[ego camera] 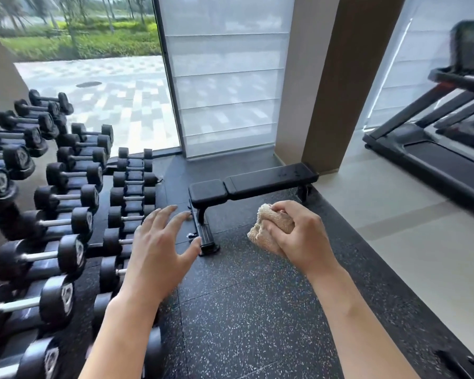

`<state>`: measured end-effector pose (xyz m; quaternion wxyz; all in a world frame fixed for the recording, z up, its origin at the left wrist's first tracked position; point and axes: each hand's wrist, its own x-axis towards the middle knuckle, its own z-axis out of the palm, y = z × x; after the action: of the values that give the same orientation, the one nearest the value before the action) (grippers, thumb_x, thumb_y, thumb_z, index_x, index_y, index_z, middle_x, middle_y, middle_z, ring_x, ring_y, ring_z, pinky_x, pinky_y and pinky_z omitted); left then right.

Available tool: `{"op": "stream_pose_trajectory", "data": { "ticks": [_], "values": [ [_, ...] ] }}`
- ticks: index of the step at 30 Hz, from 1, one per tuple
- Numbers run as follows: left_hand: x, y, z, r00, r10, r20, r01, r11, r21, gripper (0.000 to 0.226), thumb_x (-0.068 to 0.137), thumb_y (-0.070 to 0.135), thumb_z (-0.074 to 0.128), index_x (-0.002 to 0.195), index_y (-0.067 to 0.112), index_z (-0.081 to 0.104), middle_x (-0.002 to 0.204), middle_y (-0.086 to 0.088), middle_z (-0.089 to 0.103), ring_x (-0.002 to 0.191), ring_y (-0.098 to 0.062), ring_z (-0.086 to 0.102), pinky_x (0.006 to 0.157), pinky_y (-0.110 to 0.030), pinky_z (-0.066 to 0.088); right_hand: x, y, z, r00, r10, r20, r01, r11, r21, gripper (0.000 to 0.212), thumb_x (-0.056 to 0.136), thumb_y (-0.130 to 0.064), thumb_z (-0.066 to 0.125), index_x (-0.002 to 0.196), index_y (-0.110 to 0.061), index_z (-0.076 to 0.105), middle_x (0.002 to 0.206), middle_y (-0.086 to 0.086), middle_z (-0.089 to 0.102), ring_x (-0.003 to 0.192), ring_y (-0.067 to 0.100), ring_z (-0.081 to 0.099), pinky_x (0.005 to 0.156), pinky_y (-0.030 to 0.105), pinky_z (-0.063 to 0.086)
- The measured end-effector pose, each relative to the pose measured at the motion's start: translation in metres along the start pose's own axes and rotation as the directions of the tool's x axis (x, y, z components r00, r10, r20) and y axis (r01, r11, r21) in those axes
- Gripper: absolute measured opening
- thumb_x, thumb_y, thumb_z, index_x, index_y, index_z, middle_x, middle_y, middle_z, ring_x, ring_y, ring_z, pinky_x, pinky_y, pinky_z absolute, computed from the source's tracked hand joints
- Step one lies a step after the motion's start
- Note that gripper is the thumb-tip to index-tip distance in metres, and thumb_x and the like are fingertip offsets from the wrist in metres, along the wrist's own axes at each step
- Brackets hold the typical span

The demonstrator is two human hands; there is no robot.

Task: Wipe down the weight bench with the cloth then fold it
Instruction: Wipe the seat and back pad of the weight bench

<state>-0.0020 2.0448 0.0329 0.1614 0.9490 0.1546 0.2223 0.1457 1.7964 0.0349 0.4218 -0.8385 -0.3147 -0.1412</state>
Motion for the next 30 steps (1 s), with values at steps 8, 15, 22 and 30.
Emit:
{"op": "stream_pose_trajectory", "data": {
  "ticks": [8,15,22,30],
  "values": [
    [0.066,0.038,0.037,0.999,-0.001,0.052,-0.002,0.998,0.063,0.07,0.084,0.064,0.049,0.141,0.024,0.06,0.152,-0.002,0.051,0.144,-0.025,0.038,0.12,-0.049,0.032,0.049,0.07,-0.015,1.0,0.021,-0.015,-0.02,0.998,0.059,0.024,0.086,-0.032,0.079,0.105,-0.02,0.07,0.097,-0.012,0.07,0.087,0.001,0.062,0.082,0.014,0.05],
    [0.127,0.06,0.071,0.994,0.058,0.089,-0.059,0.998,0.013,0.07,0.086,0.063,0.05,0.144,0.024,0.057,0.154,0.0,0.049,0.145,-0.022,0.036,0.121,-0.046,0.031,0.082,0.115,-0.024,0.995,0.076,-0.061,-0.073,0.996,0.058,0.023,0.087,-0.032,0.079,0.105,-0.02,0.07,0.097,-0.014,0.069,0.088,0.001,0.064,0.081,0.02,0.053],
    [0.192,0.052,0.113,0.99,0.1,0.095,-0.094,0.994,-0.062,0.069,0.085,0.064,0.05,0.141,0.026,0.06,0.15,0.0,0.053,0.142,-0.024,0.041,0.118,-0.047,0.034,0.127,0.149,-0.018,0.987,0.122,-0.1,-0.123,0.992,-0.008,0.026,0.086,-0.032,0.08,0.107,-0.021,0.07,0.099,-0.014,0.069,0.09,0.0,0.064,0.083,0.022,0.054],
    [0.289,0.016,0.141,0.986,0.139,0.09,-0.126,0.982,-0.137,0.069,0.084,0.065,0.047,0.14,0.026,0.061,0.15,0.0,0.053,0.141,-0.022,0.04,0.116,-0.046,0.035,0.215,0.159,0.019,0.98,0.152,-0.126,-0.162,0.984,-0.074,0.025,0.085,-0.034,0.081,0.107,-0.027,0.07,0.099,-0.018,0.069,0.089,-0.001,0.064,0.081,0.018,0.054]
  ]
}}
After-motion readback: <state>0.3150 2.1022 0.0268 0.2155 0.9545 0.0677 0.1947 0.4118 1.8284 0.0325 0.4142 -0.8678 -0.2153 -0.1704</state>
